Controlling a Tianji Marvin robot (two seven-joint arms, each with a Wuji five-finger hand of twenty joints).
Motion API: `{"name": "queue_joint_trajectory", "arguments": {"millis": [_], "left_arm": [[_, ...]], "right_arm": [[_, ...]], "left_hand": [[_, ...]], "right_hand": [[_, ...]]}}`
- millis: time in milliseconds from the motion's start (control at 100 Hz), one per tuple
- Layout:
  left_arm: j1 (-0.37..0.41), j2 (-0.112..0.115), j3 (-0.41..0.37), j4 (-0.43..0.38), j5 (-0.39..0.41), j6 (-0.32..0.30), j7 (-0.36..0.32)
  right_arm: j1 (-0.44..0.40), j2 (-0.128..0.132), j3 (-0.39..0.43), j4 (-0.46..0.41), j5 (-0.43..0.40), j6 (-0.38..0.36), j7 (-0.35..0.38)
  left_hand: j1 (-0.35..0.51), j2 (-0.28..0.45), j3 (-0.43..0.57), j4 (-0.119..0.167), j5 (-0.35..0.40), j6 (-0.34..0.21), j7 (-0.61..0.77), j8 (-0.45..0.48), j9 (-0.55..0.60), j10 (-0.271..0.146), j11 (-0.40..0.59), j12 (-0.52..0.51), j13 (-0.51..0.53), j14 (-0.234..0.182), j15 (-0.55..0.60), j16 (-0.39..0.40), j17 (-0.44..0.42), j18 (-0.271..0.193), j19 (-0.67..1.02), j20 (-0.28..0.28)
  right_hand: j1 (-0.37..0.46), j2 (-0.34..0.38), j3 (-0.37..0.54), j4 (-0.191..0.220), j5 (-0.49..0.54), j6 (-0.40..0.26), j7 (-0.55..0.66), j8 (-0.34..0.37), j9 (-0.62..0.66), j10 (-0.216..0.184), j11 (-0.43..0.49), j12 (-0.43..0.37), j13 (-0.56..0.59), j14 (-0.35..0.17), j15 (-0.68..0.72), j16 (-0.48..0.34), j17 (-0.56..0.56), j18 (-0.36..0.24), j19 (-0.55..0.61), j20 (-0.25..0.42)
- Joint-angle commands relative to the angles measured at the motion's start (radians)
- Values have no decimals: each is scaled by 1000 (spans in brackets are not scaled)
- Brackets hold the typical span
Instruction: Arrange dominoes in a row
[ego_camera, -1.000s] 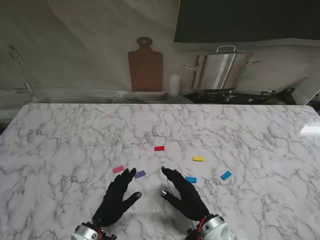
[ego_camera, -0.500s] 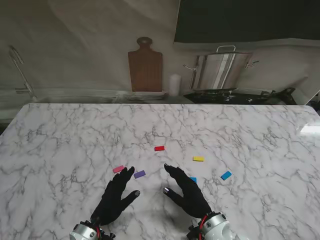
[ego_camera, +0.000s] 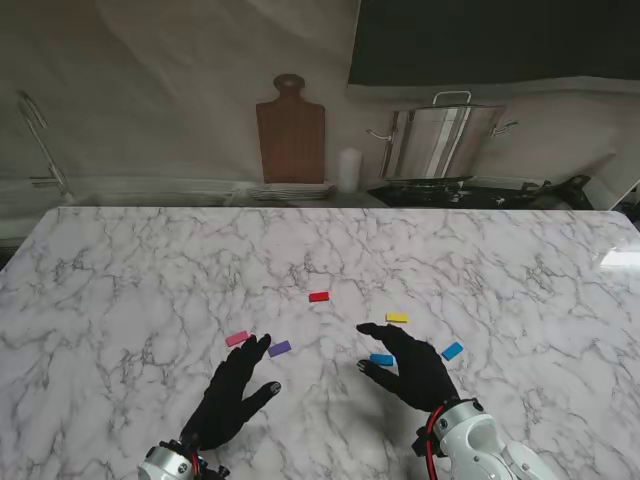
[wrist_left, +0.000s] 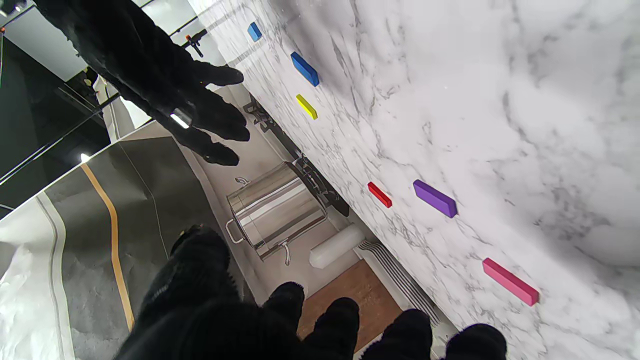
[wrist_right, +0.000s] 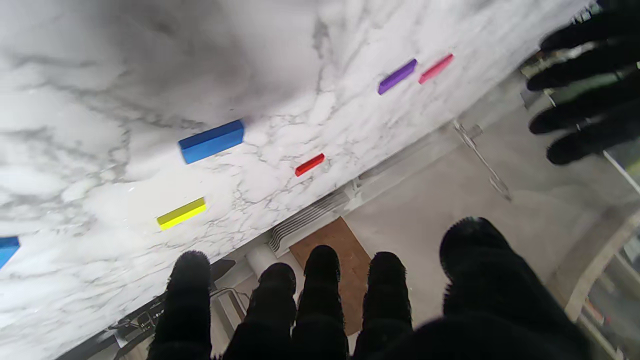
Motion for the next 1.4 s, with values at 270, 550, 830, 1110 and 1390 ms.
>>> {"name": "queue_joint_trajectory", "arguments": {"millis": [270, 550, 830, 1110, 1390], "left_arm": [[8, 22, -22, -24, 20, -1, -103], [10, 24, -30, -27, 23, -3, -112], [9, 23, -35, -27, 26, -3, -108], [9, 23, -38, -27, 25, -2, -111], [4, 29, -47, -22, 24, -31, -138]], "right_arm": [[111, 42, -26, 63, -185, 50, 96], [209, 50, -116, 164, -286, 110, 68], [294, 48, -209, 282, -348, 157, -25], [345, 40, -265, 360, -344, 166, -107], [365, 38, -287, 395, -348, 167, -143]], "left_hand": [[41, -6, -4, 22, -31, -10, 30, 200, -17, -24, 6, 106, -15, -27, 3, 45, 9, -15, -6, 63], [40, -7, -4, 22, -29, -9, 13, 208, -18, -25, 3, 99, -15, -26, 3, 49, 9, -13, -8, 70], [41, -7, -4, 23, -28, -11, 9, 212, -19, -27, 2, 98, -16, -27, 2, 50, 8, -12, -7, 76], [42, -7, -3, 23, -28, -12, 8, 213, -19, -28, 1, 91, -16, -27, 0, 45, 8, -14, -8, 79], [47, -23, -3, 22, -18, -18, 29, 231, -16, -28, 11, 111, -14, -28, 6, 54, 8, -13, -6, 87]], "right_hand": [[-42, -107, 160, -17, 112, 73, 137, -41, 105, 42, 114, 96, 150, 54, 150, 110, 76, 15, 270, 114], [-93, -276, 287, -53, 193, 108, 222, 32, 146, 63, 242, 220, 189, 86, 347, 197, 141, 6, 440, 180], [-101, -448, 514, -89, 257, 102, 351, 150, 224, 58, 347, 297, 254, 106, 506, 263, 216, -3, 585, 230], [-70, -556, 630, -105, 330, 46, 491, 232, 288, 37, 471, 392, 297, 114, 689, 349, 258, -7, 680, 260], [-15, -619, 675, -126, 399, -2, 541, 234, 306, 18, 535, 451, 308, 107, 774, 389, 275, -12, 722, 275]]}}
